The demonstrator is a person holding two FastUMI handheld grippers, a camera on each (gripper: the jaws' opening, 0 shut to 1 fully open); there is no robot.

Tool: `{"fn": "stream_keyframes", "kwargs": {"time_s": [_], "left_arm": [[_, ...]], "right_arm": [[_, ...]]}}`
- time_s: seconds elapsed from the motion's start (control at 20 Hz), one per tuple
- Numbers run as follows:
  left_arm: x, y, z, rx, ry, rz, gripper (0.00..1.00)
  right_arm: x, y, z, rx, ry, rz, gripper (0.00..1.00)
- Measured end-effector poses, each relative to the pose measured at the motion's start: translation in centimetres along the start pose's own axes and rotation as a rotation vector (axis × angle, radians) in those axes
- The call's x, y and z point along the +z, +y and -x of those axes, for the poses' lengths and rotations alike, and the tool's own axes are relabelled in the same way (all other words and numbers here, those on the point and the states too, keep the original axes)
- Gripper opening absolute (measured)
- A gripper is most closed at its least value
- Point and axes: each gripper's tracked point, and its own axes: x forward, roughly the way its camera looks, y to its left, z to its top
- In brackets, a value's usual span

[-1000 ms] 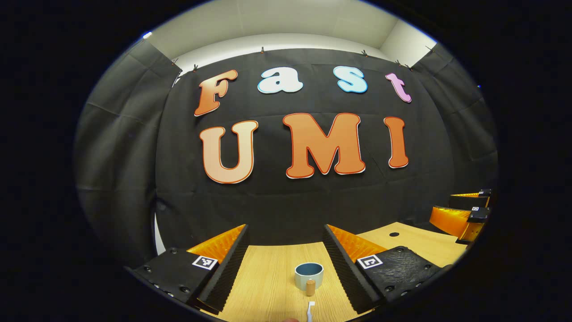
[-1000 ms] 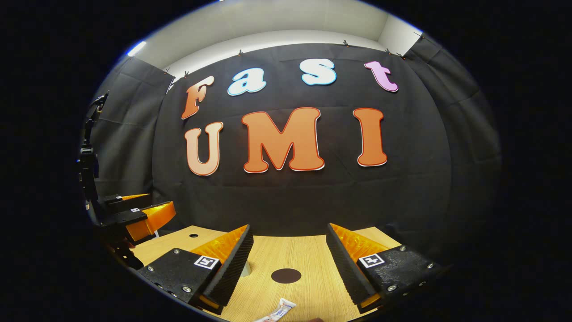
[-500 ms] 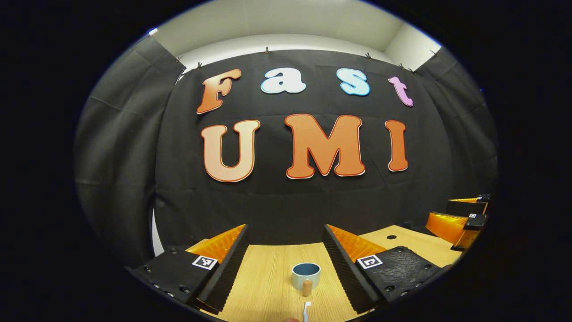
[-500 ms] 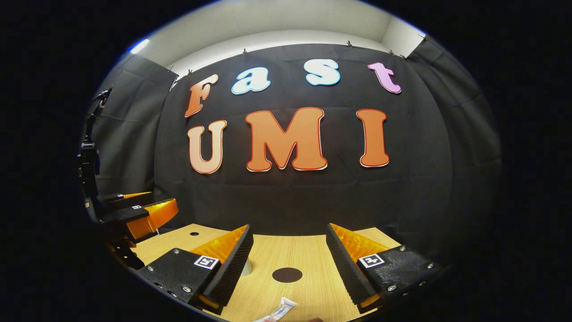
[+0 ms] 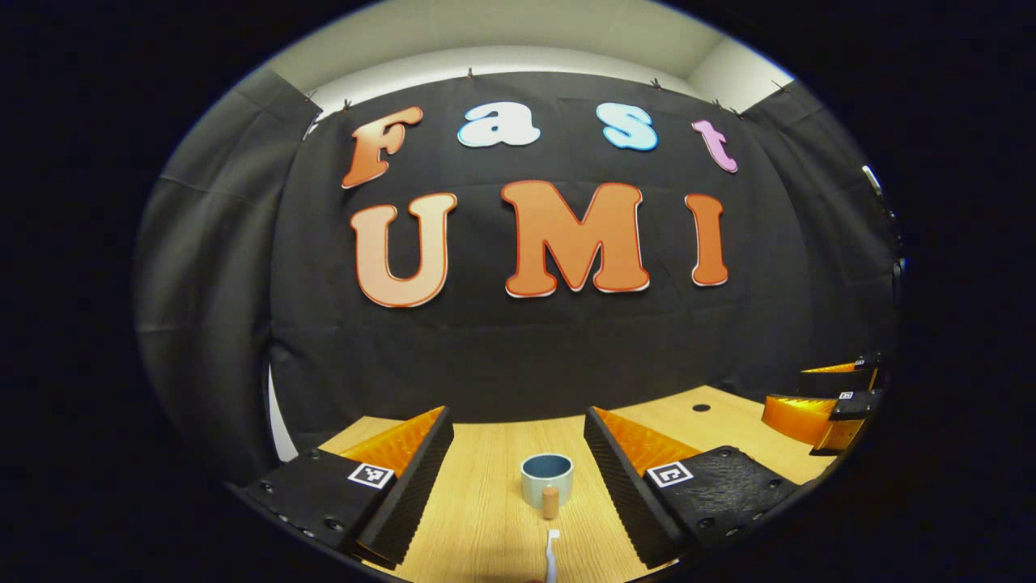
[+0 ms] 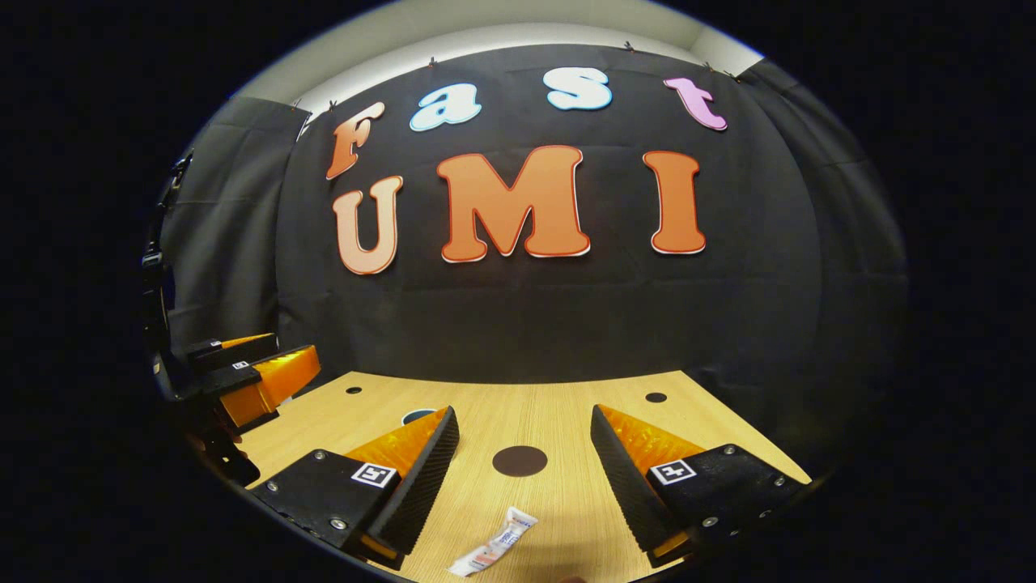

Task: Put the toothbrush and toothpaste on the desktop into the cup, then pick up the cup and place it on the coaster on the desktop.

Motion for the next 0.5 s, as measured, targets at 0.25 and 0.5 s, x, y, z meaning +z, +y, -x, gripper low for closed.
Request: {"fn": "stream_keyframes", "kwargs": {"time_s": [0.25, 0.5], "left_arm": [[-5.0, -1.0, -1.1, -0.046, 0.184, 0.004, 0.97], [-10.0, -0.8, -1.8, -0.050, 0.350, 0.032, 0.97]], "right_arm": [[-3.1, 0.6, -0.6, -0.008, 0.098, 0.026, 0.98], [-8.5, 1.7, -1.7, 0.020, 0.255, 0.032, 0.98]]}}
